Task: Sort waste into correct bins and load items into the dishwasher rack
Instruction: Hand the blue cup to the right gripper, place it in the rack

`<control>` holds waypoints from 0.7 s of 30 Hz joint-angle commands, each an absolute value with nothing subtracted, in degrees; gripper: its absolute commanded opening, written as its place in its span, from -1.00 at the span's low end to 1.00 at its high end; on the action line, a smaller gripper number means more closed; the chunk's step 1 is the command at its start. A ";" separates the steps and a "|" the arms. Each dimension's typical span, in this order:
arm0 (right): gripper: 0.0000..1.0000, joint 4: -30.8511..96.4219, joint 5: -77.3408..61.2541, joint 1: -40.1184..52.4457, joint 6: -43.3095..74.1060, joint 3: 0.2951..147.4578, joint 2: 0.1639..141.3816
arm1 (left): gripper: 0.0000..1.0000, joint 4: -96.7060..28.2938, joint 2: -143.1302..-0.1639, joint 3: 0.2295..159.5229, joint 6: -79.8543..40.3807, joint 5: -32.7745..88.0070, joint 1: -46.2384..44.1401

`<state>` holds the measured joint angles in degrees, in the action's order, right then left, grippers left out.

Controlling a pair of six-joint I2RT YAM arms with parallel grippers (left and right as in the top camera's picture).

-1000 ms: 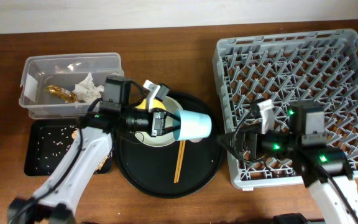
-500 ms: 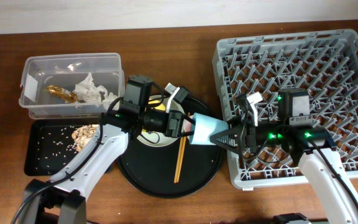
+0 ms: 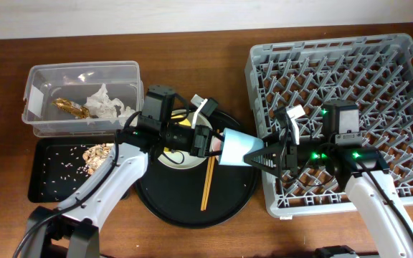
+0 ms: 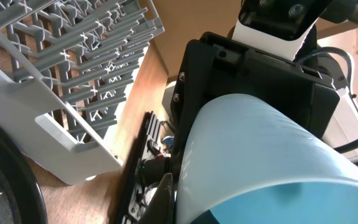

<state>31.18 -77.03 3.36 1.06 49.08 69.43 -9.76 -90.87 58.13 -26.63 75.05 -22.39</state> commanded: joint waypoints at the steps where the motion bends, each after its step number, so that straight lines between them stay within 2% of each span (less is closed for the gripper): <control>1: 0.41 30.50 -77.82 4.12 0.60 49.74 69.32 | -1.00 -9.41 -91.07 58.54 -27.66 72.16 -25.23; 6: 0.50 29.91 -78.06 4.12 0.60 49.74 69.32 | -1.00 -9.41 -91.07 58.54 -27.66 71.96 -25.52; 11: 0.16 29.98 -78.00 4.12 0.60 49.74 69.32 | -1.00 -9.39 -91.07 58.54 -27.59 71.26 -25.52; 12: 0.11 30.00 -77.52 4.12 0.60 49.74 69.32 | -0.64 -9.45 -91.07 58.54 -27.31 69.60 -25.45; 13: 0.08 30.17 -76.84 4.12 0.62 49.74 69.32 | -0.44 -9.50 -91.07 58.54 -26.87 67.22 -25.45; 17: -0.06 34.54 -65.10 4.12 0.62 49.74 69.14 | -0.29 -19.62 -90.85 58.57 -18.26 52.62 -25.04; 21: -0.08 39.94 -50.41 4.10 0.67 50.98 64.84 | -0.24 -29.63 -83.26 58.57 -10.55 43.11 -16.64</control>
